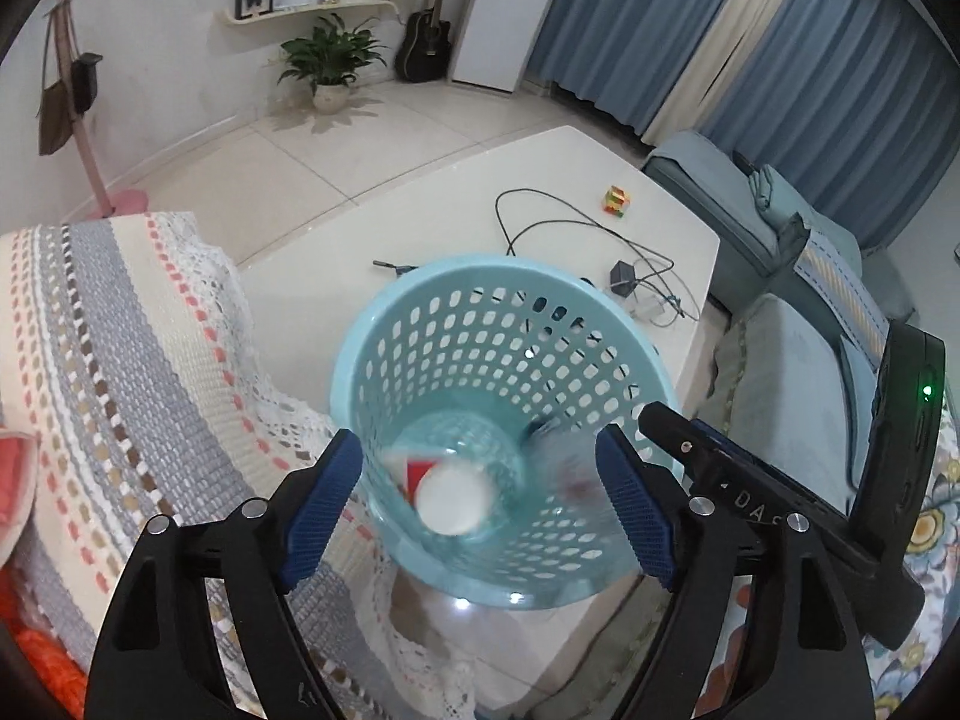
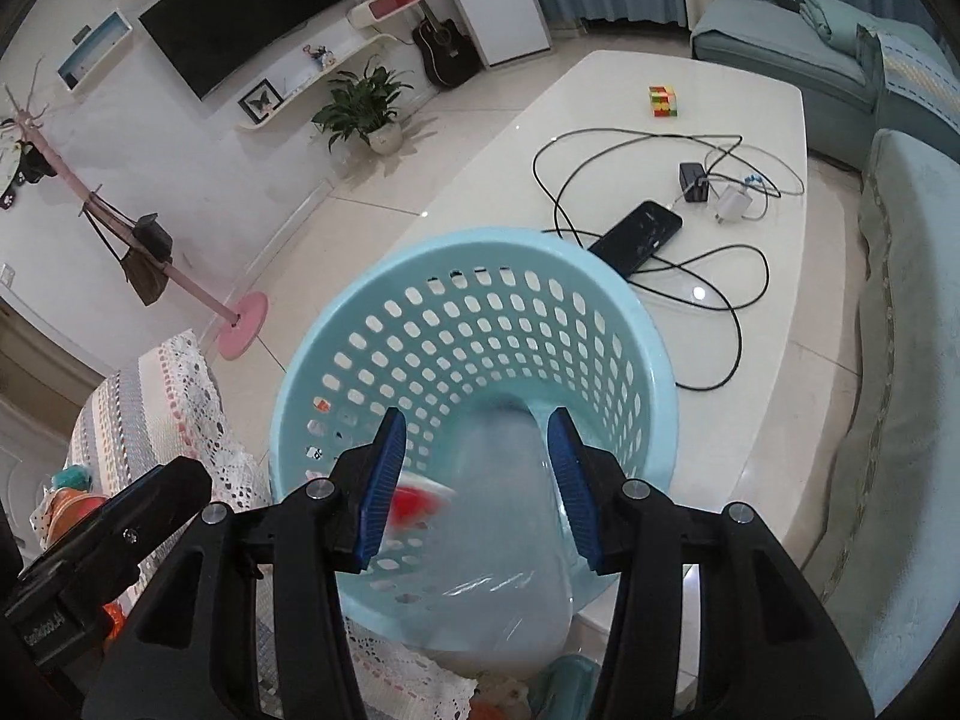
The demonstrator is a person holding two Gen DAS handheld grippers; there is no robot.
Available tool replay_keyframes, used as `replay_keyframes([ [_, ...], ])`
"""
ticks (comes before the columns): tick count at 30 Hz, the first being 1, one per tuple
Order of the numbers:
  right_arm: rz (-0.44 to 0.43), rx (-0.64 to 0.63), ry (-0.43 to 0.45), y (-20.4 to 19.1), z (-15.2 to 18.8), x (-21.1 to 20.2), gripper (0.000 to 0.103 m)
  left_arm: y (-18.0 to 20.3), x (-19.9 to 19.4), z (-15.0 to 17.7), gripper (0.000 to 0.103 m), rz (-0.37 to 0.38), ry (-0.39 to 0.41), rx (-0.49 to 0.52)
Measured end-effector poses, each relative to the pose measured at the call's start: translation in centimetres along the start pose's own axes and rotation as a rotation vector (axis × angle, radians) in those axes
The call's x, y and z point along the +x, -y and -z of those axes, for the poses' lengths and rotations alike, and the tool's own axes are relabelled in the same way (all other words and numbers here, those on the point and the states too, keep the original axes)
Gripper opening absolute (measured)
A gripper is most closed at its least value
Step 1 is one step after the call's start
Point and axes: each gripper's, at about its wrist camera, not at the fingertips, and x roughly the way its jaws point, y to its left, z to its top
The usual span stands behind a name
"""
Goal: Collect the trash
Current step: 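Carry cup and bottle to the blue basket and open both tools, then move both tools back over the table toward the snack bag and red bag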
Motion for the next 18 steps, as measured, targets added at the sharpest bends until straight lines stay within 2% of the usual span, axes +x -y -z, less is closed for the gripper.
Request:
replay_keyframes([
  [11,-0.018,-0.005,0.032,-0.5,-0.2,-1.7,0.046,0.7,-3.6,0.1,0.079,0.030,0.066,-0.011],
  [18,-0.066,-0.060,0.086,-2.9,0.3,-4.6,0.046,0.5,-7.7,1.2,0.079,0.031,0.146,-0.017],
])
